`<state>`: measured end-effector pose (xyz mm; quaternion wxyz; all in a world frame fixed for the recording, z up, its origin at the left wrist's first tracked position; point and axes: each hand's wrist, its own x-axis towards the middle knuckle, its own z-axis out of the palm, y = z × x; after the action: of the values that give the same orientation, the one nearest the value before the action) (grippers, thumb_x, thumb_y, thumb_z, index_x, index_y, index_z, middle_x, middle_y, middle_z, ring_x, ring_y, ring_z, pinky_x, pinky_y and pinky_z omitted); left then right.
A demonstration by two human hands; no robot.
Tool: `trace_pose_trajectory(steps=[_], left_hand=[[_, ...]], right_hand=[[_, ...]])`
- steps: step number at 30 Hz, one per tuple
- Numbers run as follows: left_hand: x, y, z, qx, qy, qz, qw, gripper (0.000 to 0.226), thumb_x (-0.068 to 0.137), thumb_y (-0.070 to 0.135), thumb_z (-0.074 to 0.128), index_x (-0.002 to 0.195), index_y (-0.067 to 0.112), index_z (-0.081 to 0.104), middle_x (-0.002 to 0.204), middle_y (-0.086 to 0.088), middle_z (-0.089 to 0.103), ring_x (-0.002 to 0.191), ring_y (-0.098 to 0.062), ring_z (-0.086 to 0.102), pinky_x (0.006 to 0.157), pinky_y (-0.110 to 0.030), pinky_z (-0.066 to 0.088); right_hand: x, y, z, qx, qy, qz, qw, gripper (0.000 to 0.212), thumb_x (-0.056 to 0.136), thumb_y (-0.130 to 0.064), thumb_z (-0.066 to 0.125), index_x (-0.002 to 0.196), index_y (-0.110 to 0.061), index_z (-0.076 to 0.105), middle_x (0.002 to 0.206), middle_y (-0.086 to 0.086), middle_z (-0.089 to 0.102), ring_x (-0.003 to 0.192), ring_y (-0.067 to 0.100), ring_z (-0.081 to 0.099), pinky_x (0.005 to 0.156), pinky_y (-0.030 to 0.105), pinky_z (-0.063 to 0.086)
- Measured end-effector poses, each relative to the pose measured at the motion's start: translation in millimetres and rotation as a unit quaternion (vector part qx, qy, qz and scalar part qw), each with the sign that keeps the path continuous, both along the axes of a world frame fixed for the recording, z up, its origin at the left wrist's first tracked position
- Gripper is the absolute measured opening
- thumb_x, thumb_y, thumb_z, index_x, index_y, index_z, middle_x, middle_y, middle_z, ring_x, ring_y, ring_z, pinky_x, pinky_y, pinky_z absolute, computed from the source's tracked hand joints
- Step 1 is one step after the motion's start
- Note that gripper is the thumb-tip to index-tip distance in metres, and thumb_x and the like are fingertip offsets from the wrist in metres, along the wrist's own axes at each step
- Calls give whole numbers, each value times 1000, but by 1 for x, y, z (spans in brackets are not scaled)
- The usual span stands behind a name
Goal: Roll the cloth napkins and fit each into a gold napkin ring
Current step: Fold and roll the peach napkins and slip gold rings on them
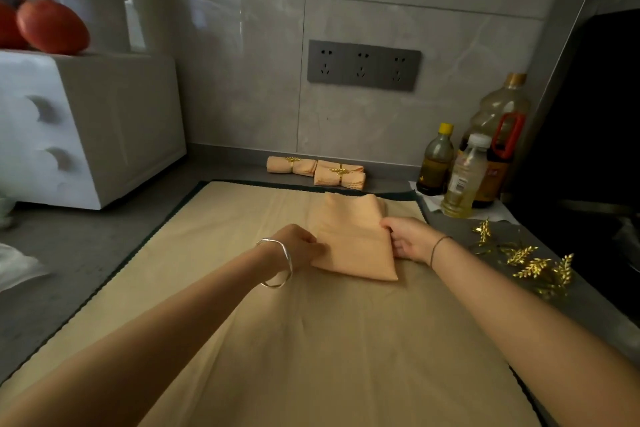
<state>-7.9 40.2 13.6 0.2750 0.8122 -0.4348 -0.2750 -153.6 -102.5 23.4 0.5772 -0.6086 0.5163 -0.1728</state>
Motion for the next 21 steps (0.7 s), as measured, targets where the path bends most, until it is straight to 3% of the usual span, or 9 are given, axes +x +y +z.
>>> trace_pose_trajectory(steps=[2, 7, 9, 11, 13, 15, 17, 21], left_hand=[[-7, 4, 6, -9, 39, 4, 999, 44, 92, 33, 55, 128, 8, 54, 125, -8, 56, 114, -23, 52, 99, -32, 37], [-23, 27, 15, 12, 76, -29, 997, 22, 90, 32, 58, 90, 11, 65, 78, -1, 55, 70, -13, 47, 64, -21, 40], [-28, 37, 9, 6, 69, -47, 997, 23, 89, 32, 59, 75, 15, 61, 67, 4, 53, 63, -9, 45, 62, -20, 38], [-32, 44, 1, -5, 28, -57, 998, 27, 88, 36, 60, 68, 17, 62, 65, 6, 55, 63, -8, 48, 65, -21, 39], [-34, 47, -8, -9, -3, -56, 998, 33, 88, 38, 60, 60, 21, 59, 60, 6, 53, 58, -9, 47, 59, -20, 37], [-37, 48, -12, -6, -22, -52, 998, 36, 88, 36, 59, 56, 22, 56, 52, 9, 50, 51, -6, 44, 51, -15, 34], [-39, 47, -14, -16, -33, -42, 998, 37, 89, 33, 59, 54, 22, 55, 46, 11, 49, 47, -4, 42, 45, -11, 30], [-42, 47, -17, -29, -48, -31, 998, 36, 90, 31, 56, 56, 23, 55, 56, 8, 52, 53, -6, 44, 52, -17, 34]], right_hand=[[-8, 2, 1, 4, -6, 17, 1000, 37, 97, -25, 47, 129, -6, 46, 92, 8, 60, 82, 20, 59, 62, 31, 48], [-39, 12, -6, -21, 36, 58, 997, 39, 92, -16, 56, 128, -3, 45, 107, 13, 62, 86, 21, 62, 60, 31, 51], [-47, 22, -10, -38, 55, 70, 995, 29, 93, -14, 54, 120, -1, 51, 105, 15, 64, 84, 22, 63, 57, 29, 52], [-52, 33, -12, -64, 73, 76, 992, 20, 95, -14, 51, 110, -2, 56, 93, 13, 62, 73, 19, 61, 46, 25, 50], [-52, 42, -13, -95, 85, 68, 989, 11, 96, -14, 50, 94, -5, 56, 80, 9, 58, 63, 17, 57, 39, 20, 47], [-51, 47, -13, -124, 90, 57, 987, 16, 96, -13, 48, 82, -8, 53, 74, 7, 55, 59, 17, 54, 34, 17, 44], [-50, 51, -12, -143, 97, 50, 984, 17, 97, -15, 47, 82, -9, 53, 73, 6, 54, 58, 17, 53, 33, 16, 41], [-56, 58, -9, -131, 56, 52, 988, 23, 95, -32, 52, 91, -10, 57, 77, 5, 57, 62, 16, 55, 41, 20, 46]])
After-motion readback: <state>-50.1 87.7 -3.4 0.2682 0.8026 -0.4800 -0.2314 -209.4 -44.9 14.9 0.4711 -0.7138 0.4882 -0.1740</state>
